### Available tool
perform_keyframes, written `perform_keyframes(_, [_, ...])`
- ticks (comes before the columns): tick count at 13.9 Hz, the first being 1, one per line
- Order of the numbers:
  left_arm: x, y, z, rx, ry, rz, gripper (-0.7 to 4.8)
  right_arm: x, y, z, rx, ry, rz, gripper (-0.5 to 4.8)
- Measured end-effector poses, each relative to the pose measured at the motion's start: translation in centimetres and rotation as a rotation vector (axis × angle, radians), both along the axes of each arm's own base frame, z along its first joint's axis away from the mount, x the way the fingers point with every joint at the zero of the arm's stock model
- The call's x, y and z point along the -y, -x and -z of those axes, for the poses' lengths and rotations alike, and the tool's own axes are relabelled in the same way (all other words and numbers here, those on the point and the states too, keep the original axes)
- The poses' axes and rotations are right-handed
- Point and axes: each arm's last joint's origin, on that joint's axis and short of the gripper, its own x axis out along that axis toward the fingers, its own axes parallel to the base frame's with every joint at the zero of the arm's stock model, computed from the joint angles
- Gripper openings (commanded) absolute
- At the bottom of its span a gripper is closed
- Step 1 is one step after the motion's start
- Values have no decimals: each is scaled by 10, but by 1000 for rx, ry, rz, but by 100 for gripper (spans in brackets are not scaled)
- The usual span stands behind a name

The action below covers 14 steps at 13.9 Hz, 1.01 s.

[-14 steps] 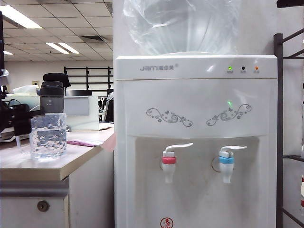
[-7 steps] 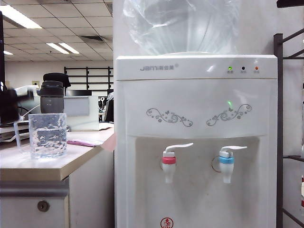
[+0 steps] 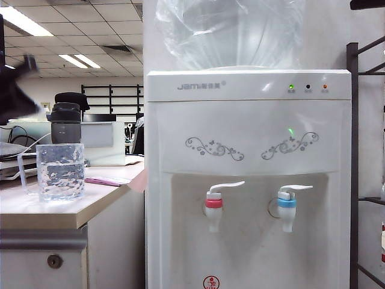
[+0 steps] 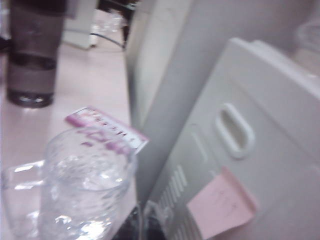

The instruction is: Pick up the plastic mug from the left desk, go to the cold water outlet of the water dispenser, press the vertical switch to get some water, then put the mug back on the desk.

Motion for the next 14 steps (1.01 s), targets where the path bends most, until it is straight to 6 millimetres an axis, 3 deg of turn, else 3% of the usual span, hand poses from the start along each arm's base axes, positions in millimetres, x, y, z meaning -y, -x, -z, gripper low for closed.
perform_keyframes(2, [-1, 10, -12, 19, -5, 26, 22, 0, 0, 0, 0, 0, 0, -5])
perform_keyframes(5, [-7, 47, -34, 23, -97, 4, 22, 0, 0, 0, 0, 0, 0, -5])
perform_keyframes(8, [-12, 66, -36, 10, -123, -64, 22, 0, 0, 0, 0, 0, -2, -5])
perform_keyframes(9, [-14, 71, -34, 22, -131, -83, 22, 0, 0, 0, 0, 0, -1, -5])
perform_keyframes(11, [-16, 87, -9, 38, -155, -85, 22, 0, 0, 0, 0, 0, -2, -5])
perform_keyframes(14, [-22, 95, 1, 35, -159, -127, 22, 0, 0, 0, 0, 0, -2, -5])
